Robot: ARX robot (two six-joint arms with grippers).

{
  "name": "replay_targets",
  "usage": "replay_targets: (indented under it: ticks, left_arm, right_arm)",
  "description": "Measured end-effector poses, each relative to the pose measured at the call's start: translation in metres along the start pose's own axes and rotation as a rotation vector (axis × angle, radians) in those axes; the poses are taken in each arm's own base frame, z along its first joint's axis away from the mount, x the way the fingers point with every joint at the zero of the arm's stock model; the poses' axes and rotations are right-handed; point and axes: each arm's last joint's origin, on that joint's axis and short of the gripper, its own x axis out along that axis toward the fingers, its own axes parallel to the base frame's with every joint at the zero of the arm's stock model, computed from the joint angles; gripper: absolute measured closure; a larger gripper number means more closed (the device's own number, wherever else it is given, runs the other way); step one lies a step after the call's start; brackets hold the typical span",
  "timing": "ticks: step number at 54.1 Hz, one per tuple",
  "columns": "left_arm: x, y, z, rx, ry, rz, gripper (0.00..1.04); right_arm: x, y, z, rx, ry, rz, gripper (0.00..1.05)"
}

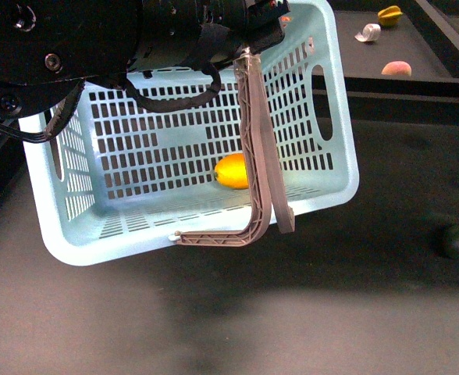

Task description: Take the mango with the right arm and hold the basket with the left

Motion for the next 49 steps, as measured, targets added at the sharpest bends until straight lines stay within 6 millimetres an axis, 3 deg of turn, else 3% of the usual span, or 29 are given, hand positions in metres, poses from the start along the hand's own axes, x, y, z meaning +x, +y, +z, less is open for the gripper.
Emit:
replay_targets:
  ticks: [8, 15, 19, 28, 35, 49]
  left_arm:
    - [0.000, 0.001, 0.000, -0.002, 0.000, 0.001, 0.99]
    - [0.000, 0.000, 0.000, -0.001, 0.002, -0.002, 0.99]
    - [0.001, 0.000, -0.001, -0.001, 0.004, -0.002, 0.99]
    - [0.001, 0.000, -0.001, 0.000, 0.004, -0.002, 0.99]
    - [0.001, 0.000, -0.001, -0.003, 0.003, 0.000, 0.99]
    - [0.001, 0.000, -0.001, -0.002, 0.003, -0.001, 0.99]
  right_arm:
    - [0.002, -0.001, -0.002, -0.026, -0.018, -0.013, 0.10]
    - [-0.002, -0.007, -0.019, -0.190, -0.243, -0.034, 0.31]
    - [-0.011, -0.004, -0.014, -0.248, -0.340, -0.022, 0.47]
    - [-0.024, -0.005, -0.020, -0.282, -0.343, -0.024, 0.84]
    - [-0.030, -0.004, -0.021, -0.290, -0.348, -0.025, 1.04]
    - [-0.041, -0.004, -0.021, -0.290, -0.359, -0.023, 1.03]
